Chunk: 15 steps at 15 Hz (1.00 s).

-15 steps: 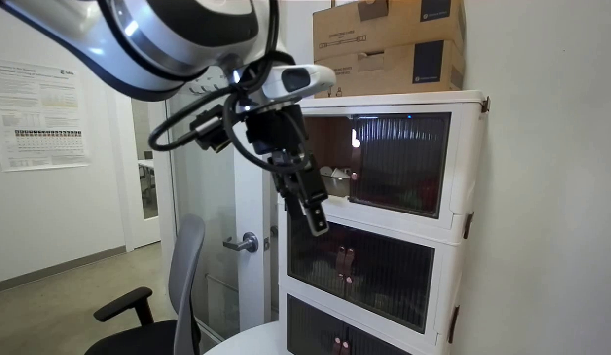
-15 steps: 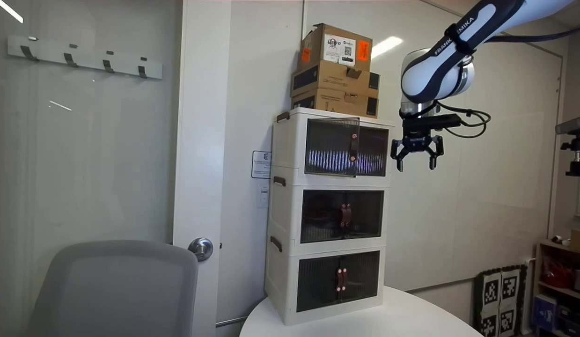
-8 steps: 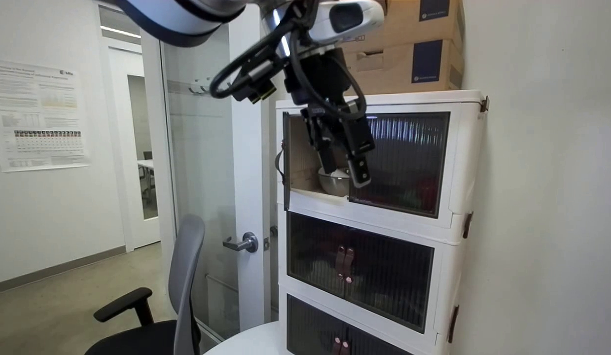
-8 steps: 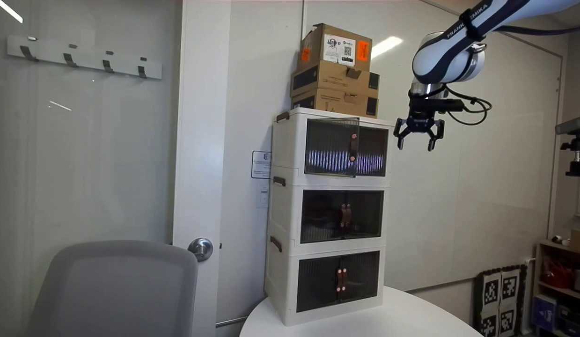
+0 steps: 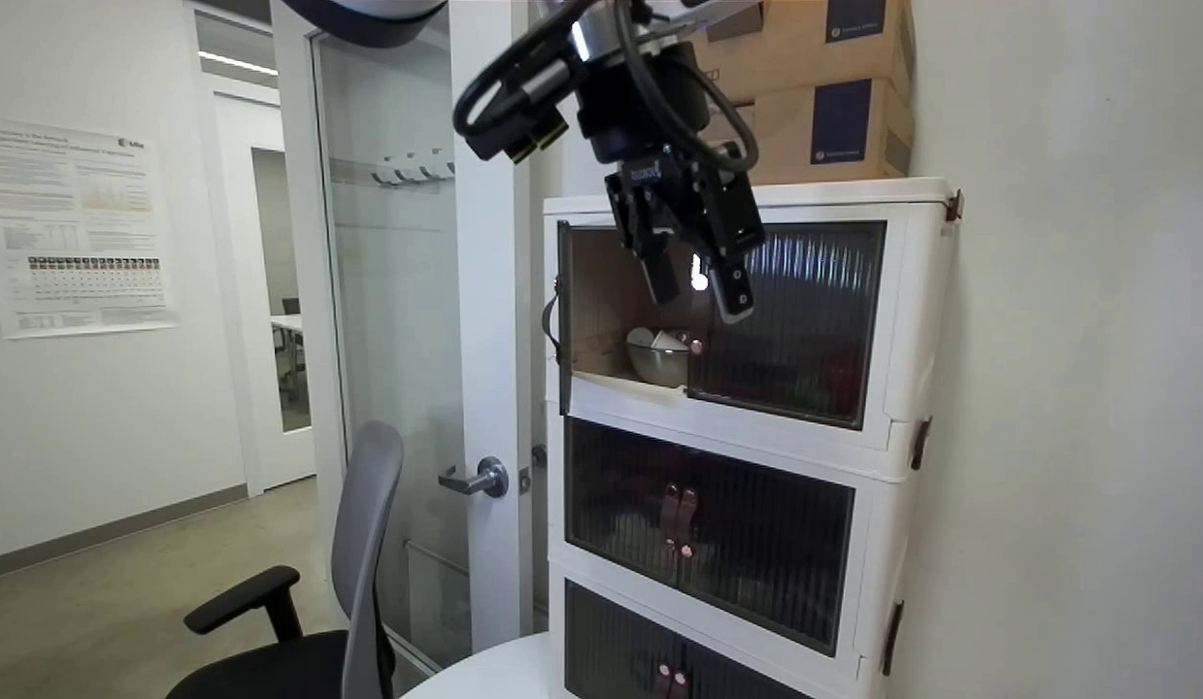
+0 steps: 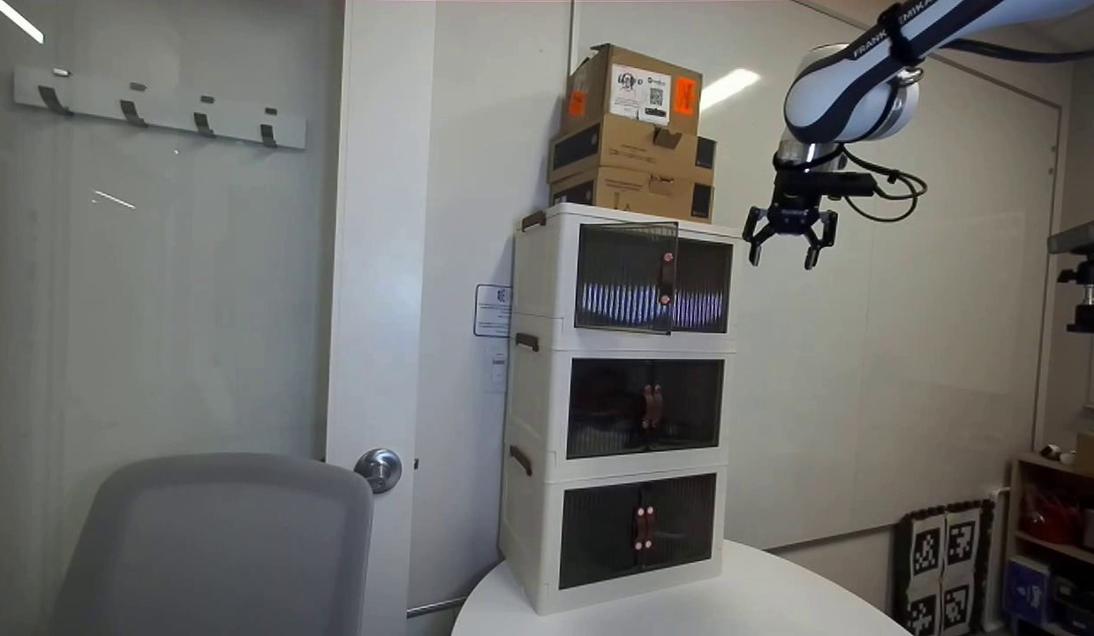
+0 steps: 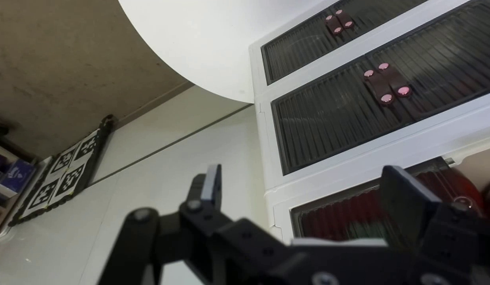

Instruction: Open the top left and right cabinet doors, respectively

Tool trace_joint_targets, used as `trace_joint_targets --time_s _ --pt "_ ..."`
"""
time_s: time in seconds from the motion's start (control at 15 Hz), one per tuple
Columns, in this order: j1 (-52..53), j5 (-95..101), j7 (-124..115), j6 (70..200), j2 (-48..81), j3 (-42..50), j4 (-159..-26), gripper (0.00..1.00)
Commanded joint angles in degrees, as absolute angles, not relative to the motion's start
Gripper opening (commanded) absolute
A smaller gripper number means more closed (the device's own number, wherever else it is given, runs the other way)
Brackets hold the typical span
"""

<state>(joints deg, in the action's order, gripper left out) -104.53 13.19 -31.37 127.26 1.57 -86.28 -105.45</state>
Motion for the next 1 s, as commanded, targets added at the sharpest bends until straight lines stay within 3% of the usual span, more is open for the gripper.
trace_joint_targets --time_s 0.0,0.6,0.67,0.93 --pt "-94.64 8.55 -28.38 127.82 -1.79 -74.82 -105.45 1.0" --pt "-92.47 8.62 -28.41 129.02 -2.12 -72.6 -105.69 1.0" --pt "-98.3 12.55 -29.33 131.08 0.08 -79.48 -105.92 1.0" --pt "-95.88 16.5 -23.88 136.13 3.22 -78.59 -105.06 1.0"
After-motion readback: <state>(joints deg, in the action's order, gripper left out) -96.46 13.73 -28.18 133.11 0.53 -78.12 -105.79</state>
